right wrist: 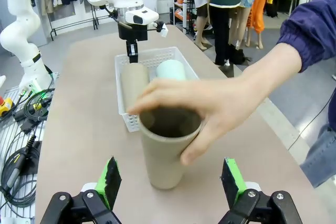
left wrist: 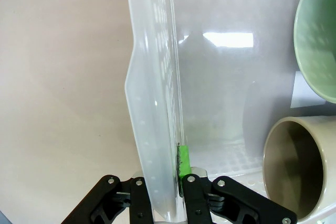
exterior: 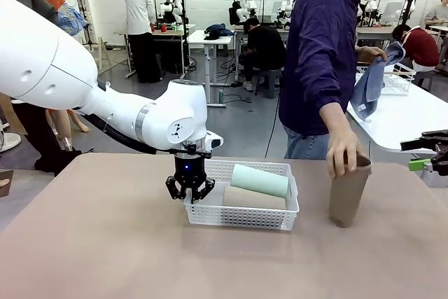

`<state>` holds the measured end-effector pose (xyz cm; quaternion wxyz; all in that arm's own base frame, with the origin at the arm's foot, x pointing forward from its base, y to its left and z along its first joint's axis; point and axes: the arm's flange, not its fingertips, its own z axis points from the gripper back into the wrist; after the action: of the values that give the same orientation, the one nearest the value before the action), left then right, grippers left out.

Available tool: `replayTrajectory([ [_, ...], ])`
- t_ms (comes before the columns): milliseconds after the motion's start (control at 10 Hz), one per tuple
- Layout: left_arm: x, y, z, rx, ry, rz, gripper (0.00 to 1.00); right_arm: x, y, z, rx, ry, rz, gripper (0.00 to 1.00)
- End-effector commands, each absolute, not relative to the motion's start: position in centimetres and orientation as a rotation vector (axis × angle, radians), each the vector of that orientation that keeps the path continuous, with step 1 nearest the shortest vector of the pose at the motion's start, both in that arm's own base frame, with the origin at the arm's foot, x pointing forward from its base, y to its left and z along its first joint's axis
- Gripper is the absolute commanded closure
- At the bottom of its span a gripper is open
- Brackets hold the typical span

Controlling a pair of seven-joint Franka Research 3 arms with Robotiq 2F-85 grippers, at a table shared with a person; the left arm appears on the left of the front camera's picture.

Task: Clean and organize the cups into the basket.
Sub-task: Pick up the Reusable plastic cup from the right side of the table and stack it inside the Organizing basket in the center of the table.

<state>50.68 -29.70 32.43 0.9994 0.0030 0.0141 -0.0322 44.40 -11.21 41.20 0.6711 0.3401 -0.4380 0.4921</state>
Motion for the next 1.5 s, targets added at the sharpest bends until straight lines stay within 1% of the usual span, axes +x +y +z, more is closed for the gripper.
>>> replayTrajectory([
  [0,50.4,-29.5,32.3,0.011,0.032,-0.075,1.0,44.0,-11.5,41.1,0.766,-0.978,1.137,0.0],
  [1200,50.4,-29.5,32.3,0.011,0.032,-0.075,1.0,44.0,-11.5,41.1,0.766,-0.978,1.137,0.0],
  [1300,50.4,-29.5,32.3,0.011,0.032,-0.075,1.0,44.4,-11.2,41.2,0.766,-0.987,1.109,0.0],
  [1400,50.4,-29.5,32.3,0.011,0.032,-0.075,1.0,45.3,-11.6,39.2,0.796,-0.905,1.113,0.0],
])
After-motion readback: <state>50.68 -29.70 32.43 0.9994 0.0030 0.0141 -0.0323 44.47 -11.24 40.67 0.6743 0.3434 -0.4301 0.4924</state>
